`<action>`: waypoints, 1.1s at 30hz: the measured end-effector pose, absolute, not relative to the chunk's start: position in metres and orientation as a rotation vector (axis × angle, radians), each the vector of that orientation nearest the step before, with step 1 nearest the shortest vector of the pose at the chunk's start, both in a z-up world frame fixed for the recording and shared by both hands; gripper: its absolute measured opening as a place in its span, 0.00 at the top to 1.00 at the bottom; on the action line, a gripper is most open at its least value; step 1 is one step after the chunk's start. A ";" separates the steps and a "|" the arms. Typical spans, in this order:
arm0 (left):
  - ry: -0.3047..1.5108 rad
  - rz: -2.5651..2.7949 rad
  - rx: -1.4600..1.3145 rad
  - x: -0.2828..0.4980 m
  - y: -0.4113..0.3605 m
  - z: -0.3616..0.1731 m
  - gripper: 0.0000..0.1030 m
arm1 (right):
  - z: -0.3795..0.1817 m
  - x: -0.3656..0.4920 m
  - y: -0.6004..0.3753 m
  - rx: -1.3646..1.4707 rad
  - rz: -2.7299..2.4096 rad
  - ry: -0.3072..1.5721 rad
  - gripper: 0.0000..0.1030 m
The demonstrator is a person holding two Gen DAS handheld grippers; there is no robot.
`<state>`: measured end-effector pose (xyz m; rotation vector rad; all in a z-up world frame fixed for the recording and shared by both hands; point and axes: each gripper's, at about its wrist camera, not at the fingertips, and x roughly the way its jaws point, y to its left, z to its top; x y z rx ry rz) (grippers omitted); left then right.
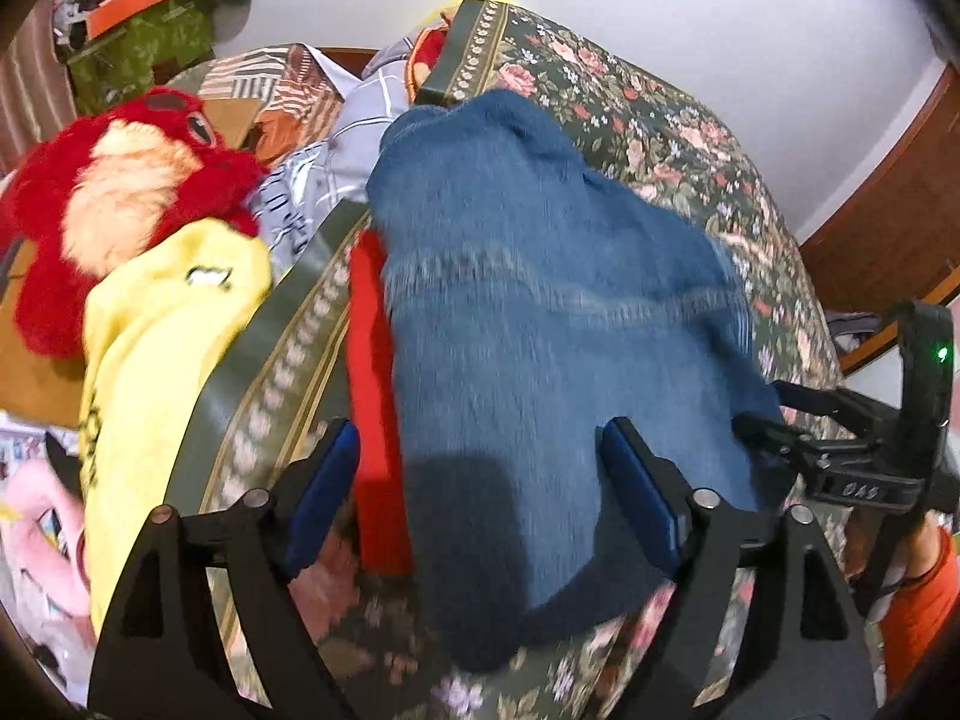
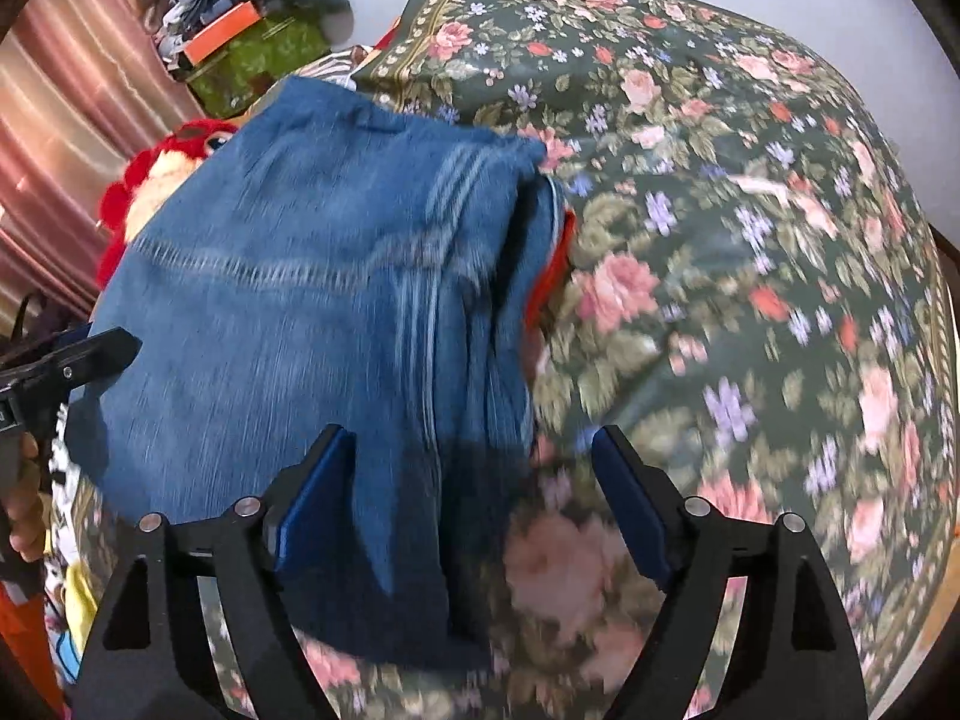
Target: Fold large clothes
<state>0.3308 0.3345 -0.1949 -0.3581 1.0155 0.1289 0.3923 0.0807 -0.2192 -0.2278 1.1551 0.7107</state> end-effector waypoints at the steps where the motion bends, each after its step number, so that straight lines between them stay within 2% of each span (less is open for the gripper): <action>1: 1.016 0.134 -0.350 0.323 0.331 -0.195 0.16 | -0.220 0.388 0.075 -0.220 0.708 1.166 0.22; 7: 1.024 0.162 -0.400 0.286 0.320 -0.191 0.17 | -0.209 0.368 0.049 -0.164 0.692 1.179 0.22; 13: 0.949 0.197 -0.336 0.259 0.299 -0.146 0.17 | -0.145 0.341 0.022 -0.082 0.722 1.058 0.22; 23: 0.557 0.176 -0.154 0.173 0.227 -0.003 0.17 | -0.006 0.260 -0.019 0.050 0.843 0.666 0.22; 27: 0.387 0.184 -0.090 0.127 0.194 0.037 0.17 | 0.029 0.215 -0.034 0.071 0.873 0.486 0.22; 33: 0.188 0.227 -0.039 0.071 0.157 0.066 0.17 | 0.051 0.155 -0.050 0.078 0.862 0.270 0.22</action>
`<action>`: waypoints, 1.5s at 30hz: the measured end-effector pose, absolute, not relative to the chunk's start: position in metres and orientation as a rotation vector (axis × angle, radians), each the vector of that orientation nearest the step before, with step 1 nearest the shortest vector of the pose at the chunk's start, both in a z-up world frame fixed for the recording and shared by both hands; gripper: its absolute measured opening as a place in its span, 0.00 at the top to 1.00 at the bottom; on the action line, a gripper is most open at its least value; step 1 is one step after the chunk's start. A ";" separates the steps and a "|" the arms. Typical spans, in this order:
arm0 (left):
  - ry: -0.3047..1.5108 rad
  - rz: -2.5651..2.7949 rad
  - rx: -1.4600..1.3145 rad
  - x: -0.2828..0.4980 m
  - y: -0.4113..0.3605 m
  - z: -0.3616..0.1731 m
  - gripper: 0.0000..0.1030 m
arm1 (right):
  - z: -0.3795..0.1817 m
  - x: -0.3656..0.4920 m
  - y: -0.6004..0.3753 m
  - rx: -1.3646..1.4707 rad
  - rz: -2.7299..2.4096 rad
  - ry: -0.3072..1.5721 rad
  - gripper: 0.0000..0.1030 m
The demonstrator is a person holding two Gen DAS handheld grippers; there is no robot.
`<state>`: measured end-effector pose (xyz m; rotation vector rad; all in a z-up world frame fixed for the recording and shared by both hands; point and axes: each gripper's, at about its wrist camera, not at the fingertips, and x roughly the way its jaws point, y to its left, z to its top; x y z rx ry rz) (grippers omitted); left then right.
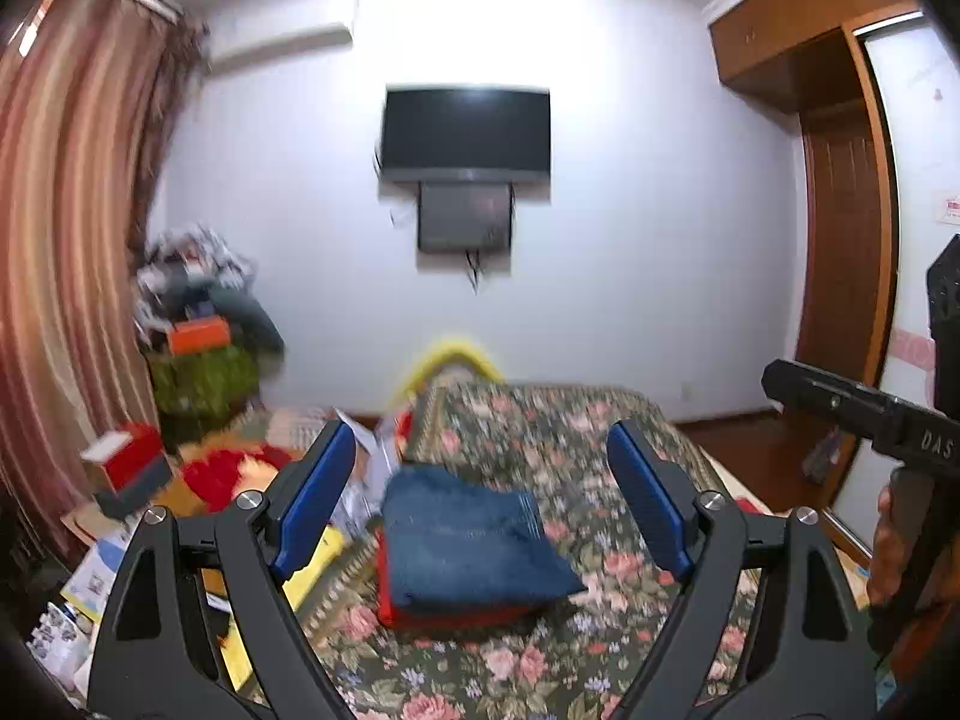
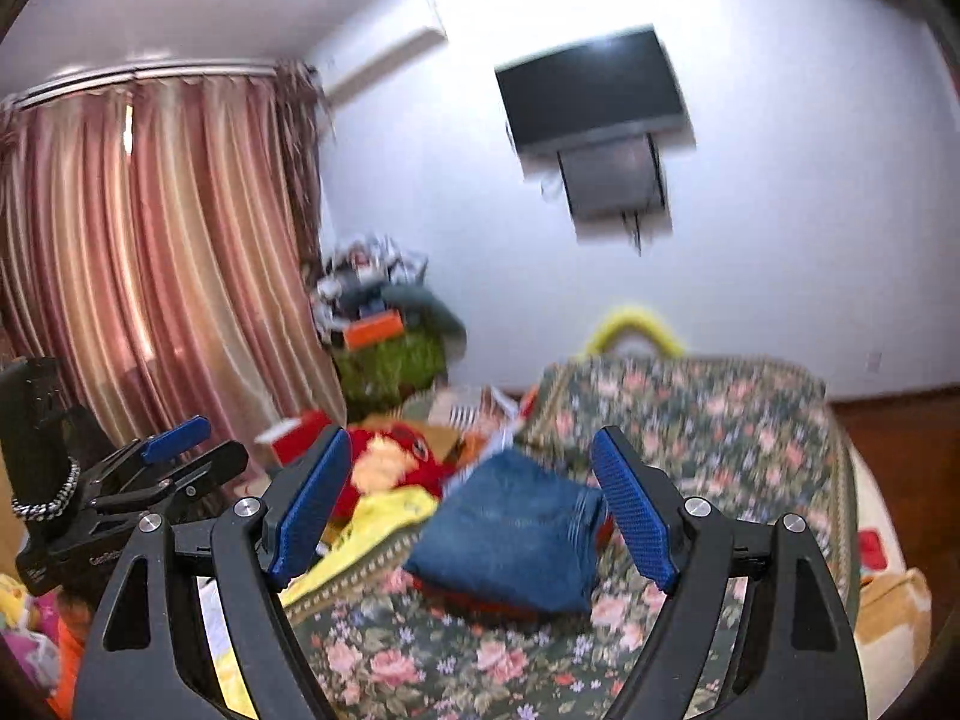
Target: Fold large clothes
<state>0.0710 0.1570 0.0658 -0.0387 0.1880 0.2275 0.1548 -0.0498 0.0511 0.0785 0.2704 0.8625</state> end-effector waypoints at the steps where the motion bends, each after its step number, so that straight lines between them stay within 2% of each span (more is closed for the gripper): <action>1: 0.163 0.240 -0.031 0.063 0.151 0.067 0.17 | 0.051 0.149 -0.051 0.080 0.858 0.254 0.22; 7: 0.111 0.283 -0.029 0.038 0.131 0.059 0.16 | 0.044 0.122 -0.051 0.063 0.809 0.186 0.22; 9: 0.111 0.291 -0.040 0.035 0.132 0.056 0.11 | 0.041 0.121 -0.047 0.046 0.801 0.185 0.21; 10: 0.110 0.299 -0.041 0.035 0.130 0.053 0.05 | 0.040 0.122 -0.045 0.038 0.794 0.190 0.18; 12: 0.108 0.329 -0.034 0.035 0.129 0.049 0.01 | 0.039 0.124 -0.045 0.037 0.778 0.197 0.14; 14: 0.123 0.344 -0.019 0.035 0.127 0.045 0.01 | 0.038 0.127 -0.045 0.044 0.759 0.201 0.00; 45: 0.188 0.329 -0.127 0.041 0.143 0.026 0.00 | 0.028 0.120 -0.051 0.011 0.702 0.251 0.00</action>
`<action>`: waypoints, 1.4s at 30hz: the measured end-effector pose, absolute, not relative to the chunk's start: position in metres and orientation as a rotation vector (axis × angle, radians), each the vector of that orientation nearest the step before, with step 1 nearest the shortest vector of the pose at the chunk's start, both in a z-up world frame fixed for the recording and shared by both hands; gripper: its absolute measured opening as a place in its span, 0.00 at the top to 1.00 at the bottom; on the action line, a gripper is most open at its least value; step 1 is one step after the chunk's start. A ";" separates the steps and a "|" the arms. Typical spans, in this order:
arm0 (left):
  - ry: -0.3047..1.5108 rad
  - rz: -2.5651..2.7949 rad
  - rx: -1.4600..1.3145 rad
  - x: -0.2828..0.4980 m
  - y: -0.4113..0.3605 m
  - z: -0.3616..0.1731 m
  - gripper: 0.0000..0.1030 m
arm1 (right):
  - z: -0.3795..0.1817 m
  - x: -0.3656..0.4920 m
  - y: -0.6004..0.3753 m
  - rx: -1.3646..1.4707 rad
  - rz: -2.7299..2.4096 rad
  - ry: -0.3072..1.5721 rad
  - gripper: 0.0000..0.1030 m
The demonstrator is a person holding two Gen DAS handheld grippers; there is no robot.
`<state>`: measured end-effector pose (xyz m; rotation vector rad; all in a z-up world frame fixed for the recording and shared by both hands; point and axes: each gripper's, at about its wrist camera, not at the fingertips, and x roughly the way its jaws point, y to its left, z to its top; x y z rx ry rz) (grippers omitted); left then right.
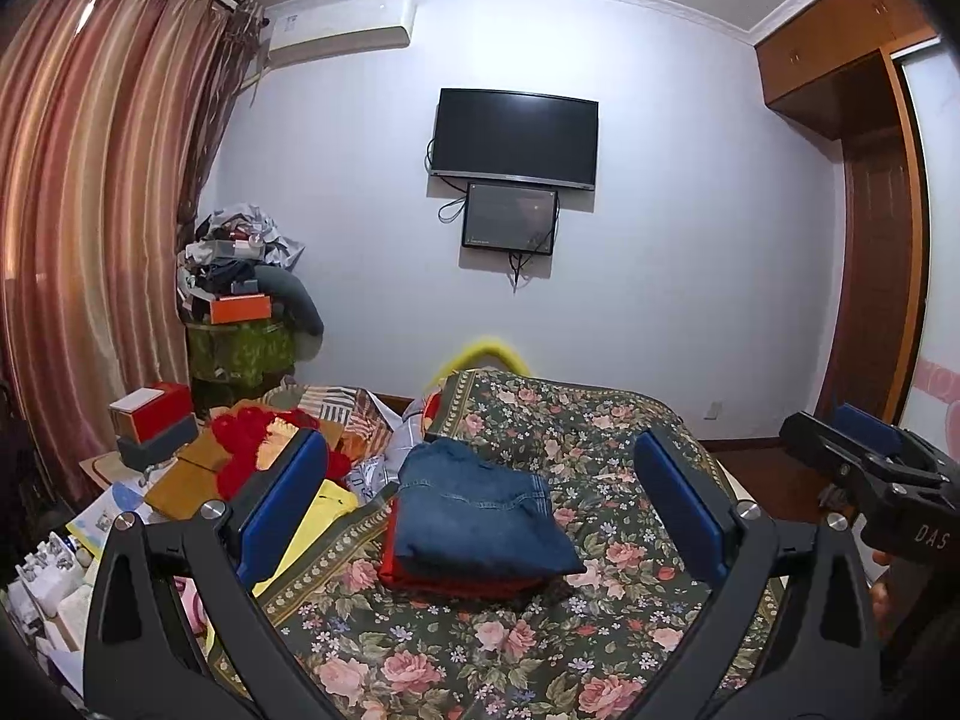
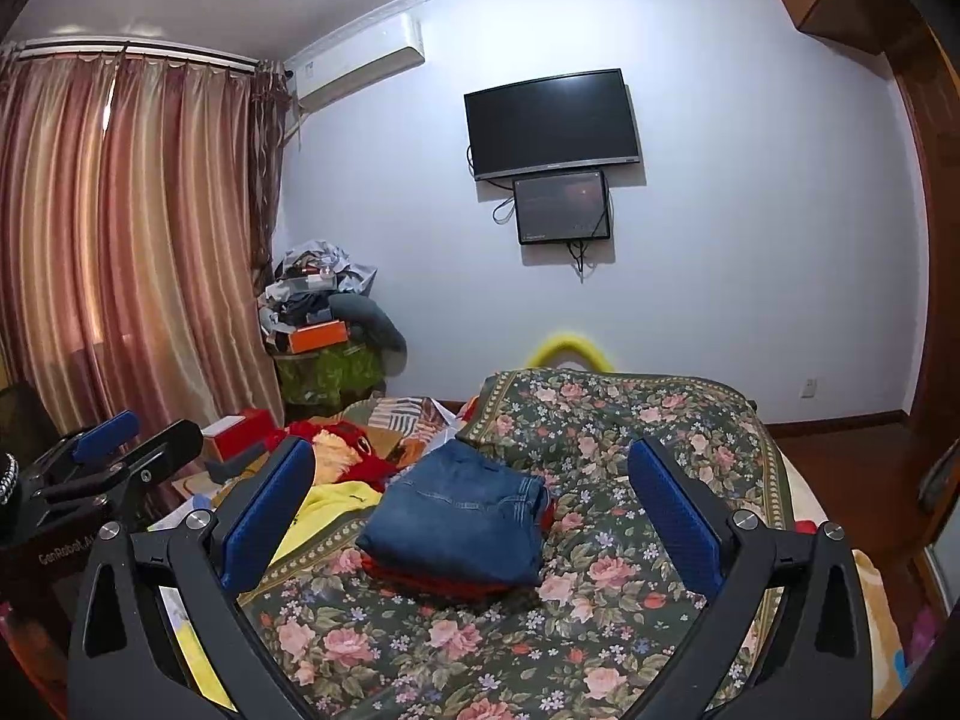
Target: Fold large clothes
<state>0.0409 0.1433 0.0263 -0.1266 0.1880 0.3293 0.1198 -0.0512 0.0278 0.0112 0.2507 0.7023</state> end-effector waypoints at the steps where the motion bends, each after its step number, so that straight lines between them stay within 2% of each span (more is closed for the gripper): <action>1: 0.188 0.330 -0.128 0.041 0.144 0.026 0.00 | 0.028 0.120 -0.051 0.009 0.702 0.252 0.00; 42: 0.237 0.300 -0.170 0.047 0.145 0.023 0.00 | 0.030 0.124 -0.052 0.007 0.686 0.271 0.00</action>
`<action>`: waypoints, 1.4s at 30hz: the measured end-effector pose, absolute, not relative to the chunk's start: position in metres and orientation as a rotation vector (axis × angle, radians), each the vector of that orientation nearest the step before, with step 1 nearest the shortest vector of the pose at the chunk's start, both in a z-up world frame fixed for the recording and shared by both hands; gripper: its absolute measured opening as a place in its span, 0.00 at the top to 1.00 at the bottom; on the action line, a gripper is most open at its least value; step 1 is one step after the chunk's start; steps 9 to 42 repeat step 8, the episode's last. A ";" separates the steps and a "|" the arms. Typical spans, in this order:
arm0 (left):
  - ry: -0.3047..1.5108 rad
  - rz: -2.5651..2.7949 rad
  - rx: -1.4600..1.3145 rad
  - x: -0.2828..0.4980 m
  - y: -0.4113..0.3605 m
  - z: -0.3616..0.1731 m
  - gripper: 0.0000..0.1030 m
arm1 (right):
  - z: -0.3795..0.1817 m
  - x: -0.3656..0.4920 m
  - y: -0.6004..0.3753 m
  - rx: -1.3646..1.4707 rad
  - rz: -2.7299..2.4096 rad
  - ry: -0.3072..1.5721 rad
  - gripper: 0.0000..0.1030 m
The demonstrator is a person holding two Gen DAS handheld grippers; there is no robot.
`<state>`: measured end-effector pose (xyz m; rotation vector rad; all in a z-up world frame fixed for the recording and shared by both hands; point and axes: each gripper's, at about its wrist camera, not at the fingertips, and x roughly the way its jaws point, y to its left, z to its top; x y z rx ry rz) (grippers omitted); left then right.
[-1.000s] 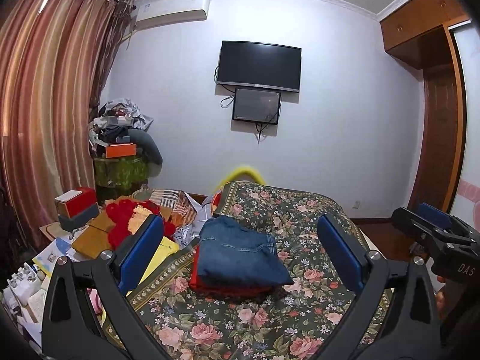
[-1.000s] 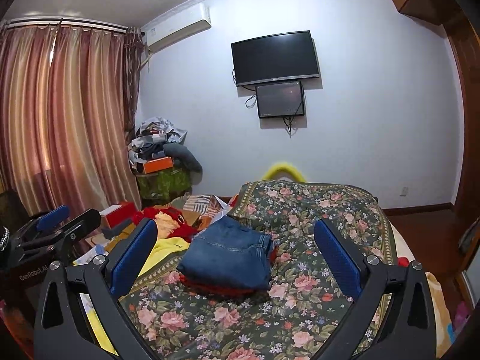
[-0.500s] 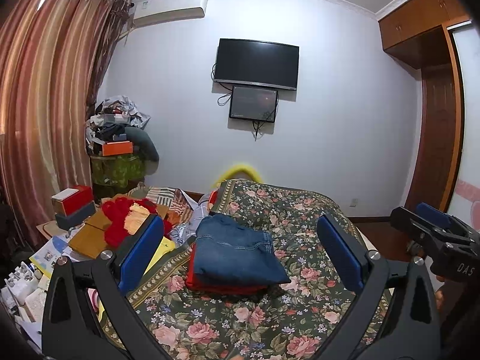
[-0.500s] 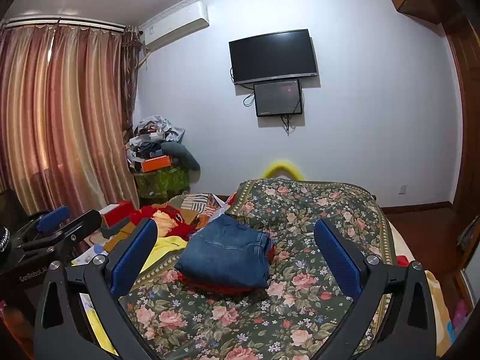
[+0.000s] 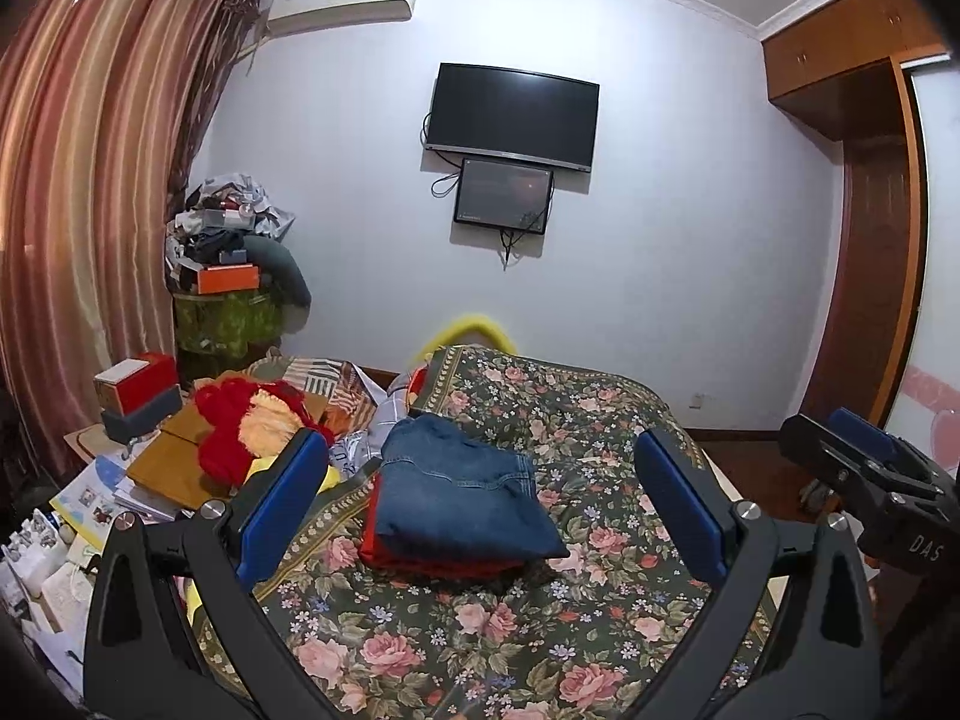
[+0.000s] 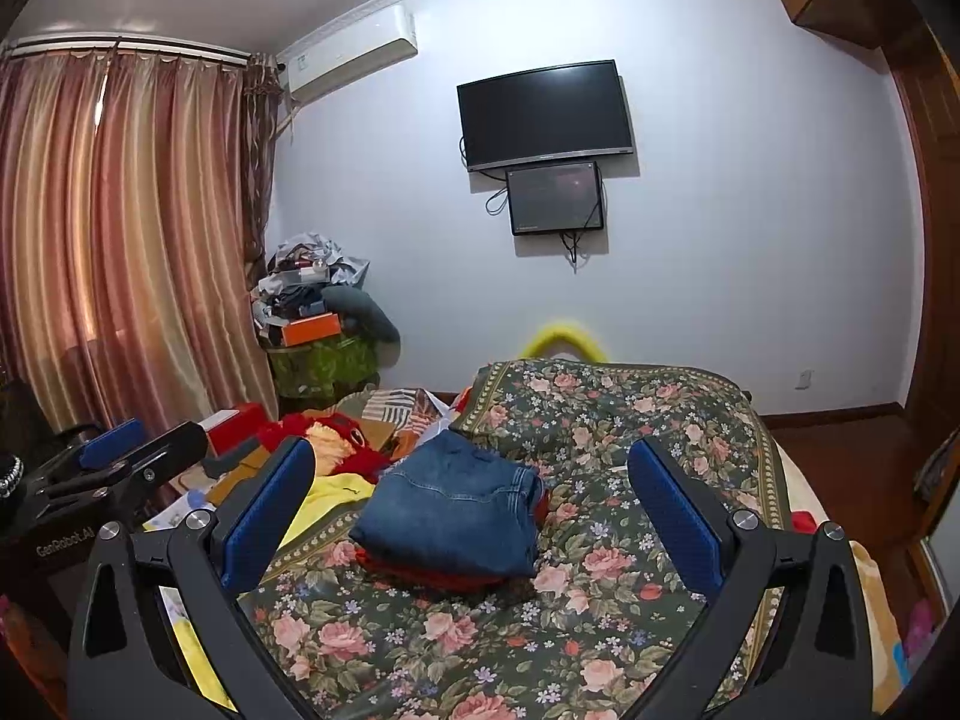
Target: Fold large clothes
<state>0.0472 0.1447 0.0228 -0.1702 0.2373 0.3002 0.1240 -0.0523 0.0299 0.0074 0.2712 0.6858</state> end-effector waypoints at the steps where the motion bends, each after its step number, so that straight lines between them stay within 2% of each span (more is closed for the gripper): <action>1: 0.236 0.301 -0.165 0.047 0.144 0.023 0.00 | 0.030 0.124 -0.052 0.008 0.685 0.272 0.00; 42: 0.221 0.294 -0.143 0.045 0.140 0.023 0.00 | 0.029 0.124 -0.052 0.010 0.689 0.277 0.00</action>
